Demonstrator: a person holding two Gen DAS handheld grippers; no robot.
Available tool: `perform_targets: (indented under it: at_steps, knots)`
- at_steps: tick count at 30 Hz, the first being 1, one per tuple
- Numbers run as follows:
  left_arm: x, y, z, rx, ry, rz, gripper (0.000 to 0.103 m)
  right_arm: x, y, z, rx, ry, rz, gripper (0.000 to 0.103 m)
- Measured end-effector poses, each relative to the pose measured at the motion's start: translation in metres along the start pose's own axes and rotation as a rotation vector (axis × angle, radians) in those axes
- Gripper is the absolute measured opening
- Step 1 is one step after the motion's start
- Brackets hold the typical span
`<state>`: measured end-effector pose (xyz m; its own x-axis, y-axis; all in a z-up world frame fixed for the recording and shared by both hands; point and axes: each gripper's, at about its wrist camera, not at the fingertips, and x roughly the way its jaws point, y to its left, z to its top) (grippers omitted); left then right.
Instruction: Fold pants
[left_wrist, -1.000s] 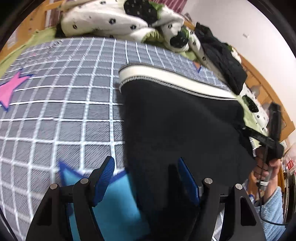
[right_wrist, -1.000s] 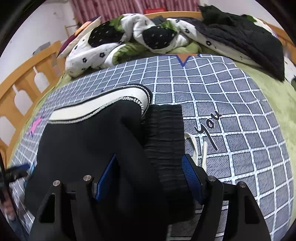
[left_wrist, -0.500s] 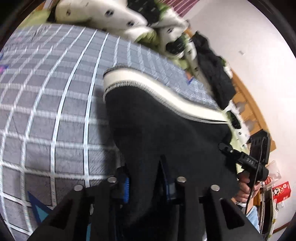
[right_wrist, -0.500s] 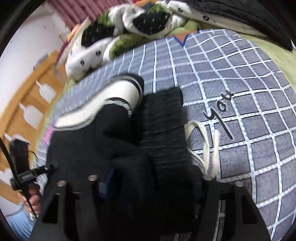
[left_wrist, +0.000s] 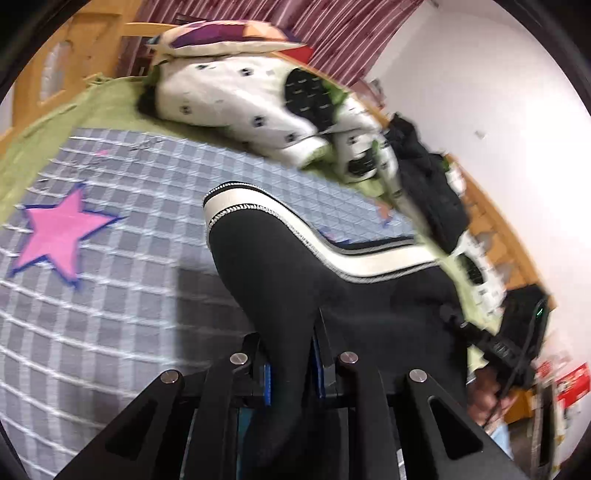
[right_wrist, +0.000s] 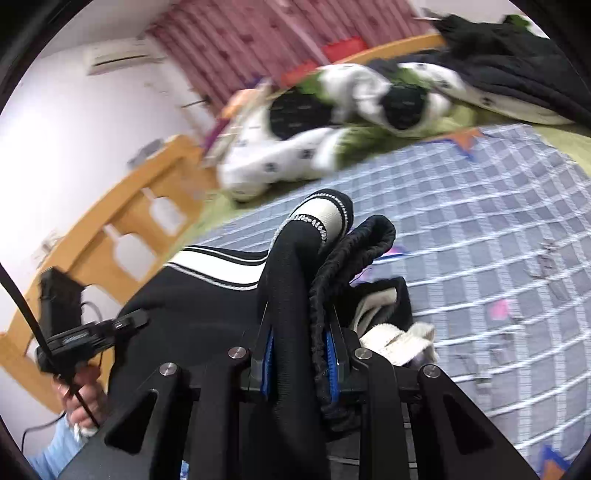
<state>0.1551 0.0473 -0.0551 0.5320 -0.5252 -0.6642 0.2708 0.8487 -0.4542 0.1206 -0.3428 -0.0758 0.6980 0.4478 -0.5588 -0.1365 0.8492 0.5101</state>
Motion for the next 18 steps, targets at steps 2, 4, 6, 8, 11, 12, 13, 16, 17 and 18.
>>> perform_targets:
  at_steps: [2, 4, 6, 8, 11, 12, 13, 16, 17, 18]
  knots:
    - [0.014, 0.027, -0.014, -0.027, 0.057, 0.055, 0.020, 0.018, 0.011, -0.008, -0.018, 0.046, 0.019, 0.023]
    - [0.040, 0.047, -0.027, -0.061, 0.153, 0.110, 0.029, 0.051, 0.009, -0.023, -0.036, 0.144, -0.049, 0.025]
    - [0.064, 0.055, -0.034, -0.029, 0.231, 0.201, 0.052, 0.078, 0.000, -0.040, -0.087, 0.208, -0.206, 0.050]
    - [0.063, 0.056, -0.032, -0.021, 0.195, 0.252, 0.066, 0.086, -0.001, -0.052, -0.183, 0.221, -0.252, 0.051]
    - [0.049, 0.052, -0.022, 0.000, 0.130, 0.274, 0.067, 0.064, 0.014, -0.041, -0.235, 0.194, -0.257, 0.050]
    - [0.045, 0.052, -0.019, -0.001, 0.102, 0.277, 0.067, 0.053, 0.018, -0.038, -0.253, 0.152, -0.260, 0.051]
    - [0.042, 0.052, -0.016, -0.007, 0.083, 0.280, 0.068, 0.040, 0.023, -0.034, -0.267, 0.089, -0.254, 0.051]
    - [0.042, 0.058, -0.011, -0.030, 0.061, 0.272, 0.068, 0.034, 0.029, -0.019, -0.233, 0.021, -0.201, 0.051]
    - [0.042, 0.059, -0.010, -0.034, 0.061, 0.273, 0.068, 0.045, 0.031, -0.013, -0.221, 0.043, -0.209, 0.051]
    - [0.043, 0.061, -0.010, -0.038, 0.061, 0.276, 0.068, 0.062, 0.030, -0.009, -0.210, 0.090, -0.241, 0.048]
